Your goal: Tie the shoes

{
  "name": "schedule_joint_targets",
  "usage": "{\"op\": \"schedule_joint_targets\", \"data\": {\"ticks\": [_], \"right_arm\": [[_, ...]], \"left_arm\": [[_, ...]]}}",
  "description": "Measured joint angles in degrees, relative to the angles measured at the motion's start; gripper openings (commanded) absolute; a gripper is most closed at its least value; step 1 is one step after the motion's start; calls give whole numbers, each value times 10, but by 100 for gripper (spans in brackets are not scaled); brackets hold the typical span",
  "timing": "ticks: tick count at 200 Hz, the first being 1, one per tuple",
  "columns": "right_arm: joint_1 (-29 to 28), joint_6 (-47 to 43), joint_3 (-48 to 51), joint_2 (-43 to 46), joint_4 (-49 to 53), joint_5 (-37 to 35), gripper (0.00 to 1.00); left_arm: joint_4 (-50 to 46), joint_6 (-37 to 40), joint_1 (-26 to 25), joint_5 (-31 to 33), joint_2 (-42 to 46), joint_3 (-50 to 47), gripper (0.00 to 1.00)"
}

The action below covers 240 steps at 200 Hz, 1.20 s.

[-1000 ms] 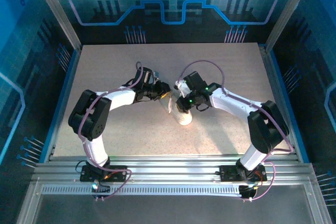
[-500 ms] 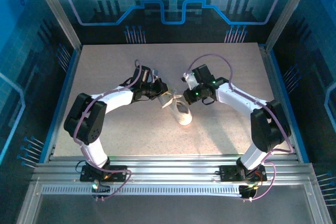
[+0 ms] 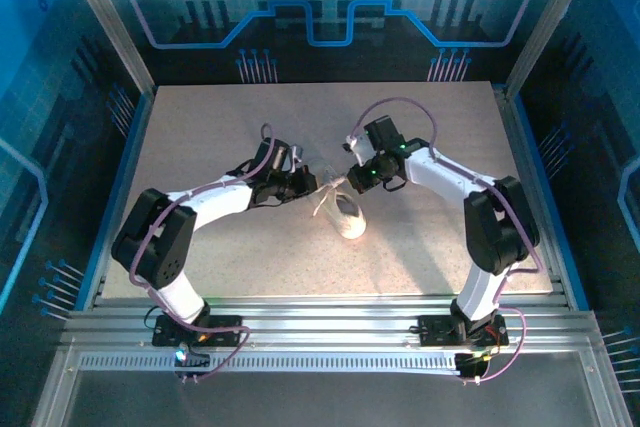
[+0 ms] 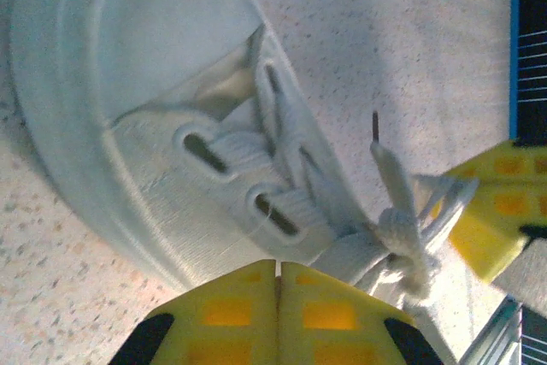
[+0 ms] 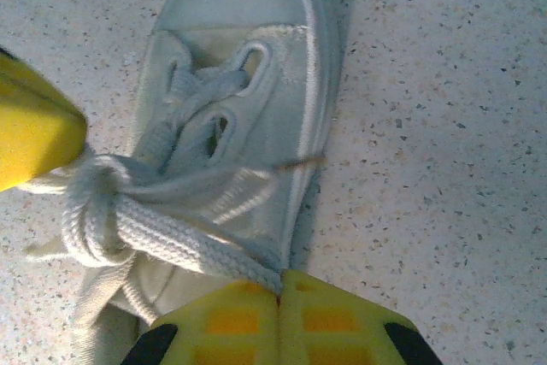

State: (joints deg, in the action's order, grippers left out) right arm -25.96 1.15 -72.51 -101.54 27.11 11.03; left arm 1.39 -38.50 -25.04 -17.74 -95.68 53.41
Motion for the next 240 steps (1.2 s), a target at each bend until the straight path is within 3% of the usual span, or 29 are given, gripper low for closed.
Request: {"op": "schedule_joint_targets", "data": {"ticks": [79, 168, 186, 199, 211, 240], "right_arm": [[17, -10, -11, -36, 13, 10, 0], [31, -10, 9, -39, -9, 48, 0], [38, -2, 24, -39, -19, 71, 20], [43, 5, 32, -38, -25, 82, 32], [51, 12, 46, -34, -37, 95, 37], [99, 46, 92, 10, -53, 137, 40]], "left_arm": [[32, 2, -3, 14, 24, -75, 0], [39, 14, -4, 20, 24, -77, 0], [39, 16, -5, 21, 24, -77, 0], [38, 17, -5, 21, 24, -77, 18], [29, 28, -5, 21, 25, -74, 30], [2, 47, -6, 26, 38, -56, 40]]}}
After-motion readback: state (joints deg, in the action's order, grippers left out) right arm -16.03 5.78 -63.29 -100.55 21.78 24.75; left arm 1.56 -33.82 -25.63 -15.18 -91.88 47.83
